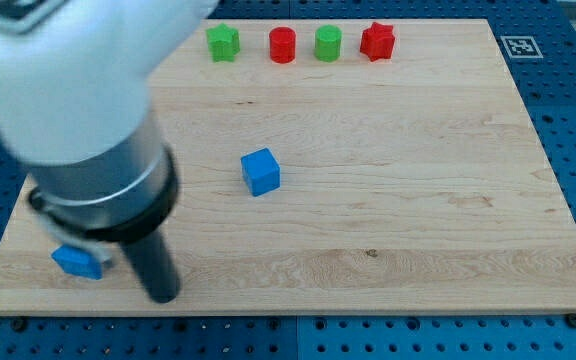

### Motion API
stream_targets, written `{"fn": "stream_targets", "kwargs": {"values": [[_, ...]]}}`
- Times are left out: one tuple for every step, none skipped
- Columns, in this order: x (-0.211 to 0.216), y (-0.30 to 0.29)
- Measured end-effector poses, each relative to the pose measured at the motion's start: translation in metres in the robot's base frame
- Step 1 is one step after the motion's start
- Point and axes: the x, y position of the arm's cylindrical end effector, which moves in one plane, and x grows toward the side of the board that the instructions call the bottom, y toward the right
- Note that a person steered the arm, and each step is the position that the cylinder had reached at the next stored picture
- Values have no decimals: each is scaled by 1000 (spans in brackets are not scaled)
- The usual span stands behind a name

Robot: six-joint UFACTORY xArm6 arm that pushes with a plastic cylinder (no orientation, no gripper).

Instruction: Push the blue triangle to the bottom right of the yellow heart

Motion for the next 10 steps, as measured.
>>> {"fn": "stream_targets", "kwargs": {"values": [[2,-56],[2,-115],[2,-117],[-4,-116],[-16,-107],[-20,-84],[-21,-61],[-28,-45],[-34,-44],[-34,-54]]}}
